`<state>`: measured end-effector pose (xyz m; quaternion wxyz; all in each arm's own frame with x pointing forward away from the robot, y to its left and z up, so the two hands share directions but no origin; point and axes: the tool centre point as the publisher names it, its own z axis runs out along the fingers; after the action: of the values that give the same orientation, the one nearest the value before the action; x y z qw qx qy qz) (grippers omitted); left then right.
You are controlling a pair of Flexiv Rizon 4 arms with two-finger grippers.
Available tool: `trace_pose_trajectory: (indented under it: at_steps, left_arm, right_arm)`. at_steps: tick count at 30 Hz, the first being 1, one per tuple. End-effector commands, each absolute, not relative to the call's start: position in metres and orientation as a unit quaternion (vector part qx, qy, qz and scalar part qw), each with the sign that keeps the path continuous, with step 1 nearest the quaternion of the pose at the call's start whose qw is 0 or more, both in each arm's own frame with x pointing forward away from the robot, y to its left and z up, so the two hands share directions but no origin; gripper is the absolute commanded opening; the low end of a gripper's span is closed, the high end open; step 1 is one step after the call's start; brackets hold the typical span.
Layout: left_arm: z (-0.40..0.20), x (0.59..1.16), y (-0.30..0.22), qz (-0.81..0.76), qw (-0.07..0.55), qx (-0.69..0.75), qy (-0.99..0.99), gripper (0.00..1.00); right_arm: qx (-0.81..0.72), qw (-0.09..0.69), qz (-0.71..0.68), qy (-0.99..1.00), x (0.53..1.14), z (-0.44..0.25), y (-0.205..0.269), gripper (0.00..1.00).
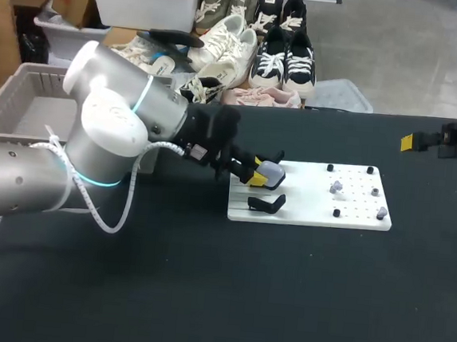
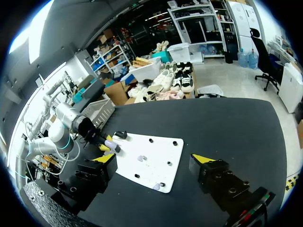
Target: Pick up each earbud case from the left stands, insert the matching earbuds, close the lid, and place the case in the box.
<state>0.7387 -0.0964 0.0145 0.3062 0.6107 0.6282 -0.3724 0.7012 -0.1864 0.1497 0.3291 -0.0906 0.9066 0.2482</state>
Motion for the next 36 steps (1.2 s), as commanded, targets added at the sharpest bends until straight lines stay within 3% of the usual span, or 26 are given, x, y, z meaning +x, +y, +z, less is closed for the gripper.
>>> trace_pose_trajectory:
  at_steps: [1, 24, 36]
  left_arm:
    - [0.017, 0.739, -0.092, -0.375, 0.307, 0.609, 0.628, 0.0]
    - [0.121, 0.69, -0.093, -0.409, 0.449, 0.559, 0.565, 0.0]
    - [0.138, 0.669, -0.099, -0.419, 0.475, 0.557, 0.537, 0.0]
  right_arm:
    - [-0.092, 0.329, 0.25, 0.906, 0.702, 0.149, -0.187, 1.0]
    - [-0.092, 0.329, 0.25, 0.906, 0.702, 0.149, -0.187, 1.0]
    - [-0.092, 0.329, 0.25, 0.906, 0.702, 0.149, -0.187, 1.0]
